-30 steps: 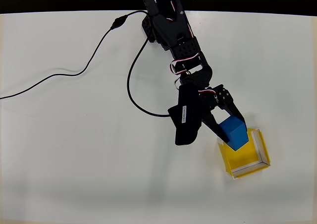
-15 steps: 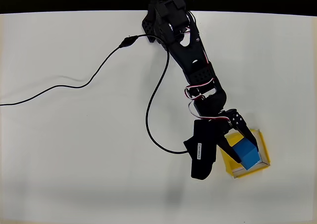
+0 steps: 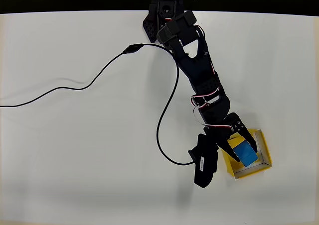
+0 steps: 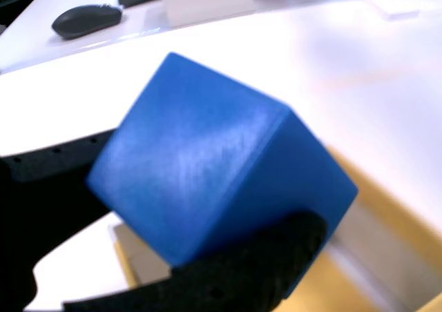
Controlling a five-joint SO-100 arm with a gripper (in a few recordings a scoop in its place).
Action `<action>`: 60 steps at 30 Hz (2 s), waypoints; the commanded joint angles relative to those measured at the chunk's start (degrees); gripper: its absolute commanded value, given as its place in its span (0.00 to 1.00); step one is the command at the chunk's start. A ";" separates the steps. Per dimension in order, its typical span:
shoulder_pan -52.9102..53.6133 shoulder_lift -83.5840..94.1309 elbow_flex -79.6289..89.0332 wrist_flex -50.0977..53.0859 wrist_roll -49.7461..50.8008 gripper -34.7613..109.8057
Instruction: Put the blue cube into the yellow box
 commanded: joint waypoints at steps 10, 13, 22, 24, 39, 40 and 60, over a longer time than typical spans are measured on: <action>-2.20 -1.23 -5.62 -0.09 2.11 0.41; -1.85 -1.32 -6.24 1.67 3.25 0.44; -1.14 0.09 -9.05 1.67 -2.99 0.47; -0.88 3.08 -9.49 2.81 -5.62 0.46; 16.88 33.66 5.62 22.85 -10.81 0.40; 18.63 35.24 7.65 24.17 -10.90 0.40; 34.89 80.95 48.43 58.10 -14.24 0.39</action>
